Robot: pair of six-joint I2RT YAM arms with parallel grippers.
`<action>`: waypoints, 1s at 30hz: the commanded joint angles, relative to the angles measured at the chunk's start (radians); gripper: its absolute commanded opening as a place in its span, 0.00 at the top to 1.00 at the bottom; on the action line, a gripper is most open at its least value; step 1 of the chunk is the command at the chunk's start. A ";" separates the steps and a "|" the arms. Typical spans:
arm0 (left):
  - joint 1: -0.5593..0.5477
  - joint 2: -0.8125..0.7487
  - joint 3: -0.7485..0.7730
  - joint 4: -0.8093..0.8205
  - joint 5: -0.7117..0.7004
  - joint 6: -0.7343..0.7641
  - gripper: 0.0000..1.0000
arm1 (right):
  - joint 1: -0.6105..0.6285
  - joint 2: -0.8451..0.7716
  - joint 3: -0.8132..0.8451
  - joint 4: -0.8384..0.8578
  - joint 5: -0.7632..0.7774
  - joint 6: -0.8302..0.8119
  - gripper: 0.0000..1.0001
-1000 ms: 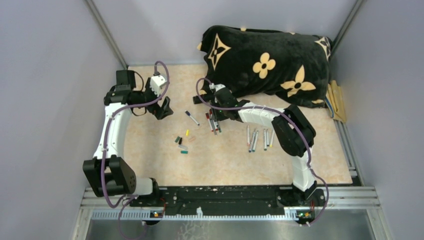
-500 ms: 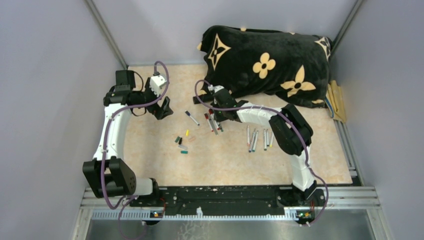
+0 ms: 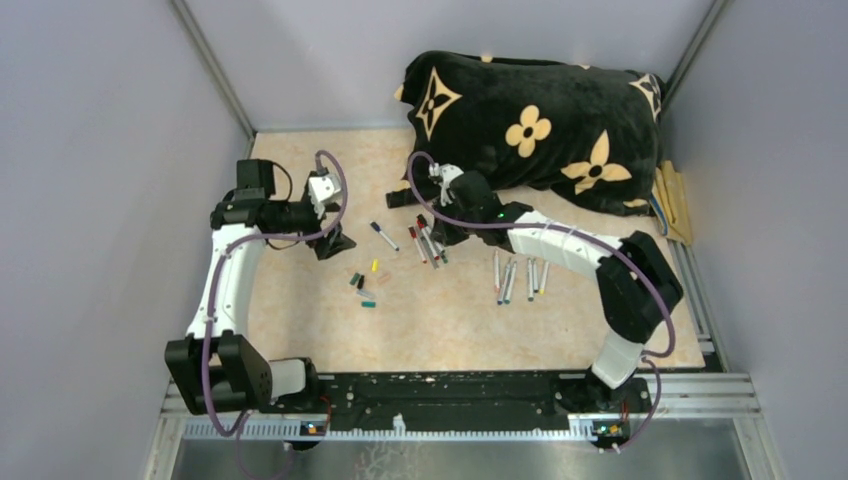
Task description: Open the pen caps
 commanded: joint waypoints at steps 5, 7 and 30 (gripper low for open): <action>-0.190 -0.068 -0.053 -0.070 -0.011 0.288 0.01 | 0.003 -0.150 -0.030 -0.035 -0.481 -0.003 1.00; -0.254 -0.078 -0.063 -0.091 -0.056 0.326 0.01 | 0.002 -0.144 -0.015 -0.056 -0.579 0.002 1.00; -0.552 -0.127 -0.143 -0.121 -0.285 0.439 0.51 | 0.009 0.006 0.085 0.047 -0.982 0.156 1.00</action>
